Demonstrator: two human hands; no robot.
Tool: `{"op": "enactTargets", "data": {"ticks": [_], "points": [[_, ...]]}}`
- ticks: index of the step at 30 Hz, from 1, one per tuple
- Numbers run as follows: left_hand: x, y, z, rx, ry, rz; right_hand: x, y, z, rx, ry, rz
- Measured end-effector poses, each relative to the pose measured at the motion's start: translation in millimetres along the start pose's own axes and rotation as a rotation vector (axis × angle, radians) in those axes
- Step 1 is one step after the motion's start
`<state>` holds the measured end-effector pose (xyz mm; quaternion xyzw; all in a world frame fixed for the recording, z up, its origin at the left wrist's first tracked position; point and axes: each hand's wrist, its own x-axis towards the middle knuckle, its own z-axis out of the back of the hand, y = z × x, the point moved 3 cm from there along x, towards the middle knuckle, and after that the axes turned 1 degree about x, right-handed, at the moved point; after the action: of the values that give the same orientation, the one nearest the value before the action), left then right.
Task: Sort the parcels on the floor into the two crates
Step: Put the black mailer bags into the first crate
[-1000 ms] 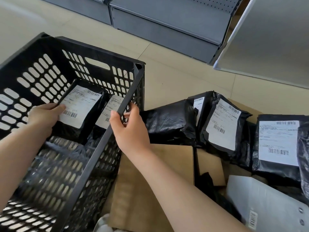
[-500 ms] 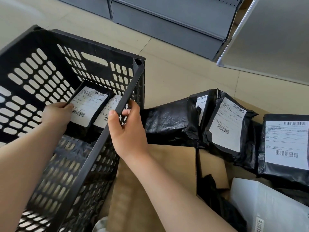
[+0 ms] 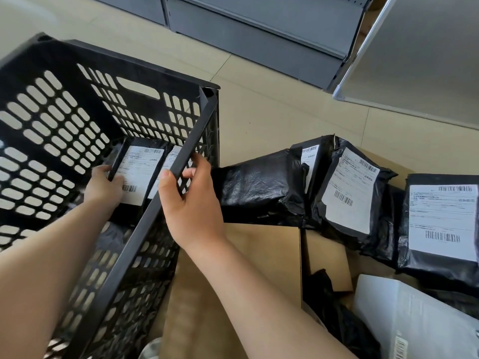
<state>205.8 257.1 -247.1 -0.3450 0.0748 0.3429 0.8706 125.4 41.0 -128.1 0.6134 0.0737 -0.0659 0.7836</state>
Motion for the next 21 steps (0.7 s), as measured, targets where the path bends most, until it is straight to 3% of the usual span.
{"op": "enactTargets", "data": {"ticks": [6,11,13,21], "points": [[-9,-9,8,-0.071,0.106,0.036,1,-2,3,0.001,-0.005,0.010],[-40,-59,22,-0.322,0.081,-0.061,-1,-6,2,0.027,0.022,-0.005],[-57,-78,31,-0.415,0.128,-0.133,-2,-7,3,0.061,0.034,-0.034],[-150,-127,63,-0.377,0.285,-0.494,-5,-27,20,0.224,0.145,-0.181]]}}
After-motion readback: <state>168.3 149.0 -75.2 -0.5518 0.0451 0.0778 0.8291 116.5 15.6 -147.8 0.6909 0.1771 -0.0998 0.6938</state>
